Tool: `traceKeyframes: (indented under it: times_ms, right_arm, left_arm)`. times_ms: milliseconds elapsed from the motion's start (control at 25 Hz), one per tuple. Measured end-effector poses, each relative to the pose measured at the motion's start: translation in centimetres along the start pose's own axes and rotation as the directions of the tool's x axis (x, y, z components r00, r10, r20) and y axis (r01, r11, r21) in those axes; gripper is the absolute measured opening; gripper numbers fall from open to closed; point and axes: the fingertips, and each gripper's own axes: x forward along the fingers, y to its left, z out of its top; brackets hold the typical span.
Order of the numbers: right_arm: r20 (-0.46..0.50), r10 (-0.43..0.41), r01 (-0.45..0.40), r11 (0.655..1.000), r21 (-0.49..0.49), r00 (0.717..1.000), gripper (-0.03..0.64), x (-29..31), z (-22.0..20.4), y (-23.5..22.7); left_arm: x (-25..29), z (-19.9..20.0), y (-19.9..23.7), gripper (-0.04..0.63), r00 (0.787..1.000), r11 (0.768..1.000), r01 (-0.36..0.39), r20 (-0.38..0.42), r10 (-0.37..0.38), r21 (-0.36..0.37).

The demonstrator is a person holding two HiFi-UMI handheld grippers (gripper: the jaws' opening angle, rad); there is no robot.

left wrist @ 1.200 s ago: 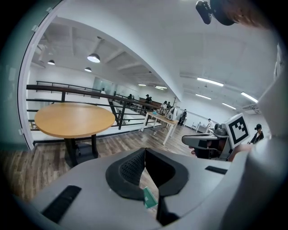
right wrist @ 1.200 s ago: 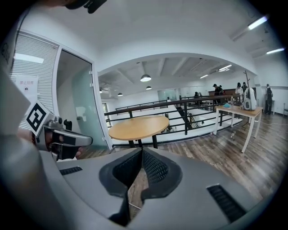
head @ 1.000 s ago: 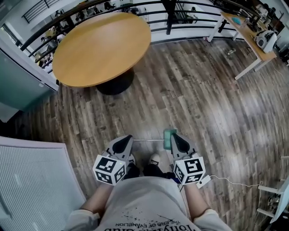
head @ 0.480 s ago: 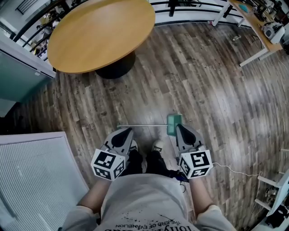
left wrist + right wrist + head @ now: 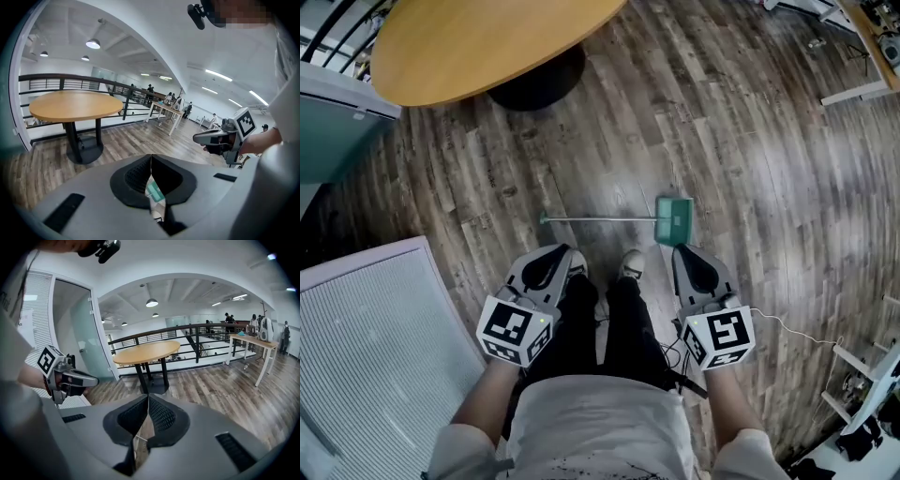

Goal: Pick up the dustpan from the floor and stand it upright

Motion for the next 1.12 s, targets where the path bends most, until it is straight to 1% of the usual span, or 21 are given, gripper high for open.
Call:
traceKeyframes:
  times_ms: [200,360,400,560,680,920,1000,1120]
  right_arm:
    - [-0.044,0.022,-0.022,1.000,-0.003,0.999,0.028,3.4,-4.3,-0.8]
    - [-0.055,0.056,-0.056,0.998,-0.011,0.997,0.028,6.3,-8.3,-0.8]
    - [-0.058,0.060,-0.061,0.998,-0.012,0.996,0.028,7.2,-9.5,-0.8]
    - [-0.079,0.078,-0.079,0.997,-0.006,0.994,0.028,10.7,-13.7,-1.1]
    - [-0.079,0.110,-0.111,0.994,-0.011,0.991,0.028,13.5,-16.3,-0.7]
    - [-0.095,0.144,-0.147,0.989,-0.020,0.985,0.028,19.5,-21.4,-1.1]
    - [-0.098,0.151,-0.154,0.988,-0.017,0.984,0.028,21.1,-22.8,-1.4]
    - [-0.103,0.165,-0.169,0.985,-0.027,0.981,0.028,23.1,-24.7,-1.6]
  left_arm:
    - [2.7,-4.7,3.6,0.025,0.999,1.000,-0.028,-0.046,0.027,-0.012]
    - [5.4,-10.1,6.1,0.025,0.996,0.998,-0.023,-0.082,0.018,-0.052]
    - [6.1,-11.4,6.7,0.025,0.996,0.998,-0.023,-0.091,0.018,-0.052]
    - [8.8,-16.3,9.0,0.025,0.991,1.000,-0.027,-0.130,0.025,-0.012]
    - [10.8,-20.2,11.1,0.025,0.988,1.000,-0.030,-0.155,0.030,0.005]
    - [15.1,-28.4,16.5,0.025,0.974,0.997,-0.071,-0.216,0.071,0.010]
    - [16.5,-30.9,18.0,0.026,0.968,0.997,-0.068,-0.242,0.074,0.032]
    - [18.7,-34.5,19.7,0.027,0.960,0.996,-0.042,-0.275,0.061,0.076]
